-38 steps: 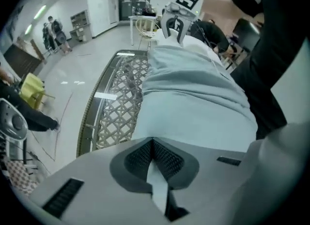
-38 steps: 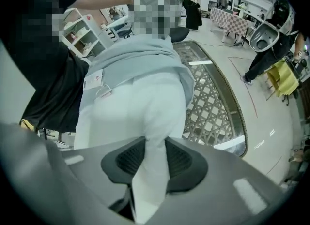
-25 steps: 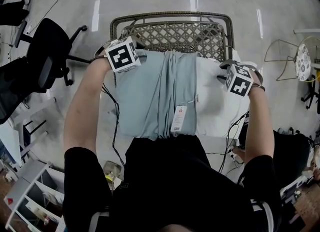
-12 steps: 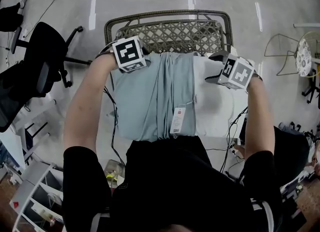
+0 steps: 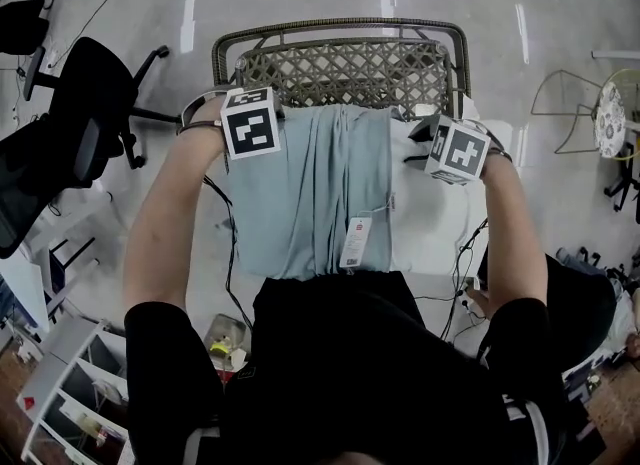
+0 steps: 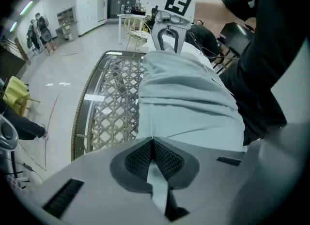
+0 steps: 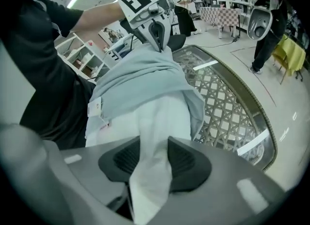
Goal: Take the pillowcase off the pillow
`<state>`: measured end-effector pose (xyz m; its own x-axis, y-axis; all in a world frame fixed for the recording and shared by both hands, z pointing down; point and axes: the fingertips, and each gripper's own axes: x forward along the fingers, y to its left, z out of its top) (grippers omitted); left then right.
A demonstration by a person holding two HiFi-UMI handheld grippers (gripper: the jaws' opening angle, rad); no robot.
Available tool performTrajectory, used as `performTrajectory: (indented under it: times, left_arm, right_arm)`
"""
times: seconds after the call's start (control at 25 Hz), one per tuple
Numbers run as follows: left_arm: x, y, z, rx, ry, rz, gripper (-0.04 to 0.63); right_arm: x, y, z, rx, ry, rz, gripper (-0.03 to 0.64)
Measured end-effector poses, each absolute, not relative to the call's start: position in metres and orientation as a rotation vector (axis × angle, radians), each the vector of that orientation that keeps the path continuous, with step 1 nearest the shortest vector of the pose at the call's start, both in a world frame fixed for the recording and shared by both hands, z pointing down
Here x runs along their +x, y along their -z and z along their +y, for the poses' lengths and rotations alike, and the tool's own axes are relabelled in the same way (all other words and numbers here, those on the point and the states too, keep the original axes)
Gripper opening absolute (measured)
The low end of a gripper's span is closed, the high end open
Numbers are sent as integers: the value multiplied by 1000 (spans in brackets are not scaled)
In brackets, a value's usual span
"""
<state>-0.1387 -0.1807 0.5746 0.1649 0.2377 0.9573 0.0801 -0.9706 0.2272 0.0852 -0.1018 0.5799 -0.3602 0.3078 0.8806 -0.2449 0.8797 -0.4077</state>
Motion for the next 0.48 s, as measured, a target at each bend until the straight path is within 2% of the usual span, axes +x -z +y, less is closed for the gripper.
performTrajectory:
  times: [0.2, 0.48]
  left_arm:
    - [-180, -566, -184, 2251, -1999, 257, 6]
    - [-221, -560, -179, 2213, -2002, 181, 6]
  right_arm:
    - [95, -565, -105, -57, -567, -1869, 134]
    - [98, -551, -106, -35, -598, -1904, 97]
